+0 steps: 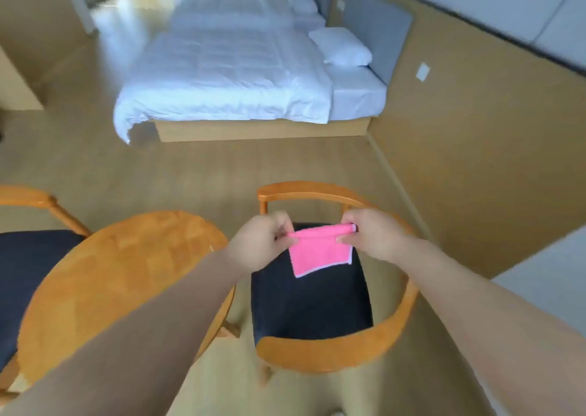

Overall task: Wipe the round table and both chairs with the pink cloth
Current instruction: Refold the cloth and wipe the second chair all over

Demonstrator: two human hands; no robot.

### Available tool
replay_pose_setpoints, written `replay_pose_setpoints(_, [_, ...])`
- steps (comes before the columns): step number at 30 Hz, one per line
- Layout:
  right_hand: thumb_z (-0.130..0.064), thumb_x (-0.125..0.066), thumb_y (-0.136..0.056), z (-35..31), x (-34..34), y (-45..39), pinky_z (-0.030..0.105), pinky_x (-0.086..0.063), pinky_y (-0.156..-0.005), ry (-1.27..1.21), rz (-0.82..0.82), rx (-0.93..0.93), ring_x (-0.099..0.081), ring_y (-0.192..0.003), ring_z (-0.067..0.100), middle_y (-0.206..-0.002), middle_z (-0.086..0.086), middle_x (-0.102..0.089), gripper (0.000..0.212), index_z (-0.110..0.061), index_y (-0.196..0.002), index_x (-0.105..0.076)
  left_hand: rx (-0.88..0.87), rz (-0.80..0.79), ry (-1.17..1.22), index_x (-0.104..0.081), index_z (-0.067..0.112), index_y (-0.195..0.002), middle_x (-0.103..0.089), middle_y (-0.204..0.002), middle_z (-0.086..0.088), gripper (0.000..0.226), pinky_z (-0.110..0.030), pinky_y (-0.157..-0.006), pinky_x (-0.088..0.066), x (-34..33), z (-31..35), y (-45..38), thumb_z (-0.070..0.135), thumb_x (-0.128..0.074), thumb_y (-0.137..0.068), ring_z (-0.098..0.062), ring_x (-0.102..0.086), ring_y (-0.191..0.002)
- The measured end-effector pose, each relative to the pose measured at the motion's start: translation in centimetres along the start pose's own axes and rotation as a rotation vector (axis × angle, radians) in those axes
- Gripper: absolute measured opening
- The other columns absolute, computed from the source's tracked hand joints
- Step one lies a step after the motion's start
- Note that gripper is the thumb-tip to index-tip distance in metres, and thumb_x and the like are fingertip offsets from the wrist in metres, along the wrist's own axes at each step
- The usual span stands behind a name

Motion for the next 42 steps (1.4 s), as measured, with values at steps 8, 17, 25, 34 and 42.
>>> replay_pose_setpoints(8, [-0.024,-0.059,-0.088,13.5,1.1,16.6,0.029,-0.032,-0.056,-0.01,0.18,-0.397,-0.051,-0.072,0.019,-0.068,-0.008,-0.048,0.029,-0.028,-0.066,-0.041,-0.3,-0.352,-0.061,-0.051,0.035,-0.079,-0.065,-0.083,0.014,0.017,-0.03,-0.077,-0.054,-13.6,12.3,-3.0,0.03,-0.063,-0.09,0.001,-0.06,-0.082])
replay_pose_setpoints(17, [-0.013,-0.054,-0.086,21.9,-3.6,26.8,0.03,-0.039,-0.06,-0.158,0.237,-0.642,-0.054,-0.079,0.023,-0.079,0.002,-0.056,0.007,-0.018,-0.081,-0.054,-0.331,-0.483,-0.113,-0.052,0.026,-0.087,-0.061,-0.08,0.011,0.01,-0.03,-0.067,-0.054,-26.1,18.3,0.7,0.027,-0.059,-0.092,-0.004,-0.059,-0.072])
replay_pose_setpoints(25, [-0.006,-0.049,-0.086,28.3,-12.8,29.2,0.03,-0.042,-0.067,-0.173,0.393,-0.903,-0.055,-0.082,0.023,-0.091,0.005,-0.062,0.019,-0.014,-0.097,-0.063,-0.437,-0.533,-0.1,-0.054,0.022,-0.094,-0.064,-0.08,0.004,0.003,-0.04,-0.068,-0.053,-38.1,15.2,-1.3,0.023,-0.056,-0.093,-0.015,-0.062,-0.073])
replay_pose_setpoints(34, [-0.005,-0.047,-0.086,35.3,-35.7,29.4,0.034,-0.048,-0.069,-0.32,0.346,-1.045,-0.056,-0.082,0.023,-0.086,0.003,-0.057,0.019,-0.015,-0.095,-0.06,-0.323,-0.561,-0.017,-0.056,0.021,-0.089,-0.062,-0.077,0.003,0.007,-0.035,-0.063,-0.045,-56.7,1.7,2.7,0.014,-0.06,-0.088,-0.023,-0.058,-0.074])
replay_pose_setpoints(42, [-0.007,-0.058,-0.081,44.2,-53.9,25.1,0.031,-0.043,-0.065,-0.703,0.565,-1.048,-0.054,-0.074,0.017,-0.08,0.004,-0.061,0.009,-0.013,-0.085,-0.064,-0.305,-0.549,-0.05,-0.05,0.029,-0.078,-0.062,-0.07,0.006,0.023,-0.033,-0.061,-0.045,-70.9,-13.1,2.5,0.013,-0.065,-0.084,-0.017,-0.06,-0.069])
Point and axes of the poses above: each hand's wrist, its own y-axis away from the middle knuckle, its own x-axis out of the back of the hand, z = x × y, the point moved 4 cm from there along -y, towards the middle knuckle
